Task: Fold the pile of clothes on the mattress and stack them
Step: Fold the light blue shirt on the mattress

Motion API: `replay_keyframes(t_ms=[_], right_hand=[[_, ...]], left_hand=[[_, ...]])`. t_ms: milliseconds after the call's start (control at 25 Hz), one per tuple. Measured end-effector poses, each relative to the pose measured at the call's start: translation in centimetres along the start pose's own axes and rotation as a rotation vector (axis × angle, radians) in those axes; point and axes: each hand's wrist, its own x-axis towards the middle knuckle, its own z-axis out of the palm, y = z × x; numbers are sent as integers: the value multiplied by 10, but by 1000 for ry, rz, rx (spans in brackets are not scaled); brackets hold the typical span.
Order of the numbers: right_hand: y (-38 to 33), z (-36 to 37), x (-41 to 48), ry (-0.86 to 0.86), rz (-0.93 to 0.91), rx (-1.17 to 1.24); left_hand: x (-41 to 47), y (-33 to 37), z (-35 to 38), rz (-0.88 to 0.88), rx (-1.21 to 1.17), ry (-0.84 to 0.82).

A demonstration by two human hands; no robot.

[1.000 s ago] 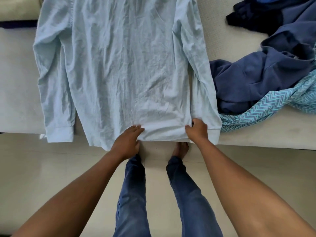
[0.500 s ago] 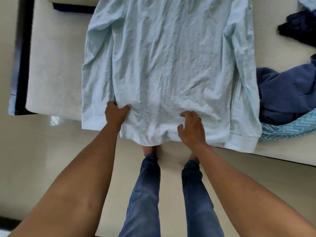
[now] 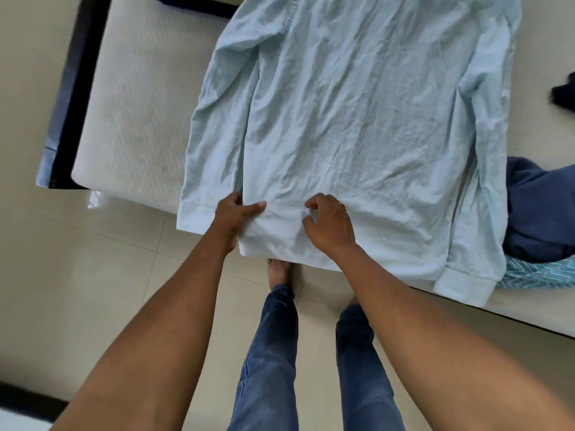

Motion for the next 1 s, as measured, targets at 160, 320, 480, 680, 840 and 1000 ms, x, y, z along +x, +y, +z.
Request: replay_keyframes(t_ms=[160,320,480,680,840,1000], right_hand=[[2,4,0,-44,54,-20],[15,4,-11,-32,77,-52],[45,-6,-29,-42,233,-68],[83,-42,-54,-134,399,-26],[109,-101,-68,-63,451,-5],[143,-172,-71,290,577,27]], left_hand=[[-4,-26,-12,137,277,283],[-12,-31,-11,79,570,244],[-28,-26,-5,84,803,388],[-52,-19,32,299,1162,485],[-71,8,93,509,1317,5],[-81,41,170,527,1360,-315]])
